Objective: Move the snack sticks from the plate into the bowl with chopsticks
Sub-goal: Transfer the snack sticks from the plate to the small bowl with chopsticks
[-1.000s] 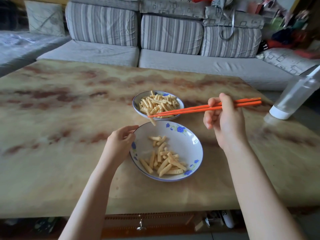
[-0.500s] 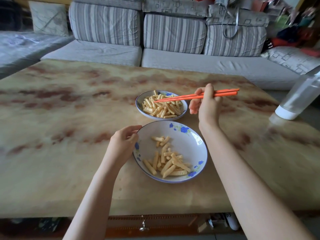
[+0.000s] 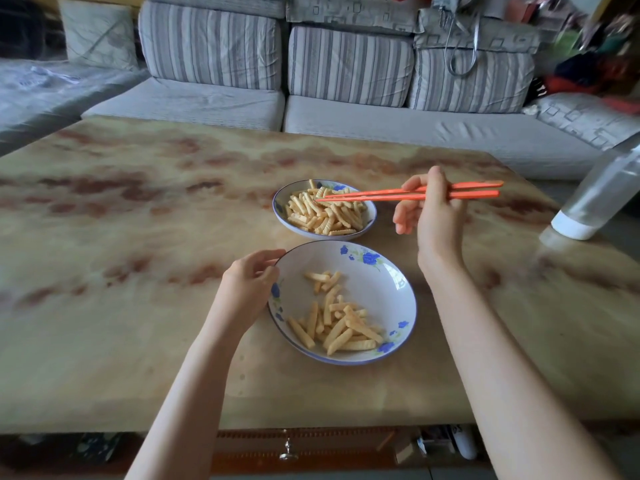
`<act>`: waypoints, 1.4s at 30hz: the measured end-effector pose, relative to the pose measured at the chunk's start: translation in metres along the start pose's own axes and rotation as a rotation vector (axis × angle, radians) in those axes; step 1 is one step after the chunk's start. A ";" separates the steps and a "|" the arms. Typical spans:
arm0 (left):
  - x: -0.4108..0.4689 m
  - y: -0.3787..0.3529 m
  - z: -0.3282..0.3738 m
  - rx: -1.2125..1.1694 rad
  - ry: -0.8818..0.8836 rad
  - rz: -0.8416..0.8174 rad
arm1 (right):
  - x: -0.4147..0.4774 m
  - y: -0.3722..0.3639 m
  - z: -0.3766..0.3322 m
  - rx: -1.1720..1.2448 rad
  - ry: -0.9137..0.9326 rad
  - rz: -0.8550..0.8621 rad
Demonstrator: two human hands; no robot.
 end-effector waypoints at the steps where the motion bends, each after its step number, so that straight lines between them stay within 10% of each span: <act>1: 0.000 0.000 0.000 0.001 -0.002 -0.001 | -0.003 0.004 -0.006 -0.007 -0.001 -0.016; 18: -0.002 -0.001 0.001 0.002 -0.016 0.001 | -0.039 0.011 -0.031 -0.285 -0.133 -0.362; 42: 0.001 -0.002 -0.002 -0.012 0.000 -0.010 | 0.003 -0.018 0.005 -0.044 0.038 0.030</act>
Point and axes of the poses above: each hand's wrist, its own x-axis towards the middle knuckle, its own y-axis out of the back of the hand, z = x × y, the point moved 4 cm from there along x, towards the middle knuckle, and after that the axes turned 12 degrees about x, right-handed, at the moved point
